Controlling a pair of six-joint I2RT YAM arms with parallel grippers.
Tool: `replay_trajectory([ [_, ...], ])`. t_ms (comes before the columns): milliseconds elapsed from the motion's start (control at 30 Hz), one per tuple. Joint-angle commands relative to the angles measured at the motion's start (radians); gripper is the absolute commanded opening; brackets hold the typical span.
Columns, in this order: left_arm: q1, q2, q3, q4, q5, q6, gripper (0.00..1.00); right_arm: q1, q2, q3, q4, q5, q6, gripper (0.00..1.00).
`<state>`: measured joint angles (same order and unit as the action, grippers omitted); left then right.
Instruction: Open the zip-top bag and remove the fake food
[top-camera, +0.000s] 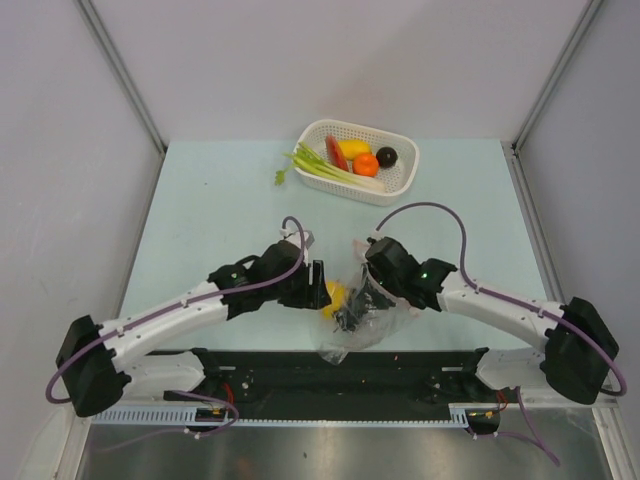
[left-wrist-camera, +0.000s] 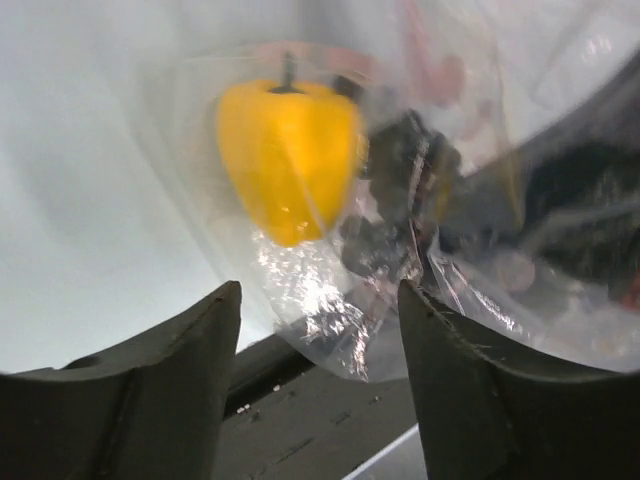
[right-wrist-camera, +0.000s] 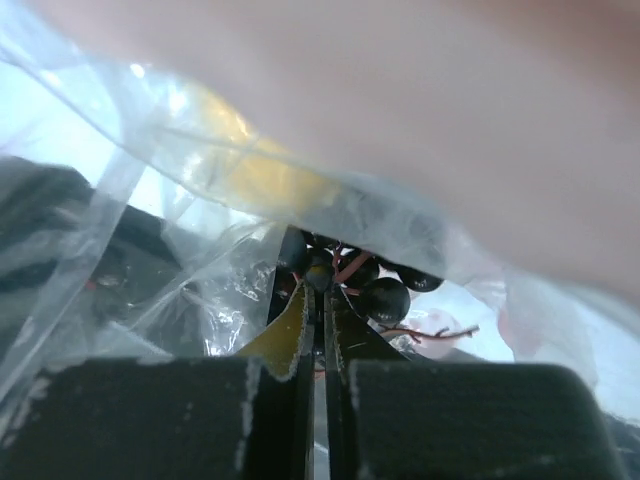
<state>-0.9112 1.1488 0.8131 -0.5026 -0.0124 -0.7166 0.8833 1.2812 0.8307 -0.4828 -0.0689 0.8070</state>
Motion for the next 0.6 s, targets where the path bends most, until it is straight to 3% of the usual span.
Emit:
replay_trajectory([
  [0,0.000,-0.070,-0.035,0.051,0.138,0.061,0.77,-0.041,-0.071,0.097,-0.082,-0.018,0.004,0.00],
  [167,0.000,-0.072,-0.106,0.130,0.232,0.043,0.77,-0.090,-0.085,0.175,-0.103,-0.058,0.031,0.00],
  [367,-0.002,-0.144,-0.078,0.124,0.201,0.061,0.72,-0.101,-0.072,0.277,-0.131,-0.065,0.014,0.00],
  [567,-0.003,-0.199,-0.054,0.151,0.252,0.124,0.78,-0.115,-0.079,0.332,-0.140,-0.069,0.038,0.00],
])
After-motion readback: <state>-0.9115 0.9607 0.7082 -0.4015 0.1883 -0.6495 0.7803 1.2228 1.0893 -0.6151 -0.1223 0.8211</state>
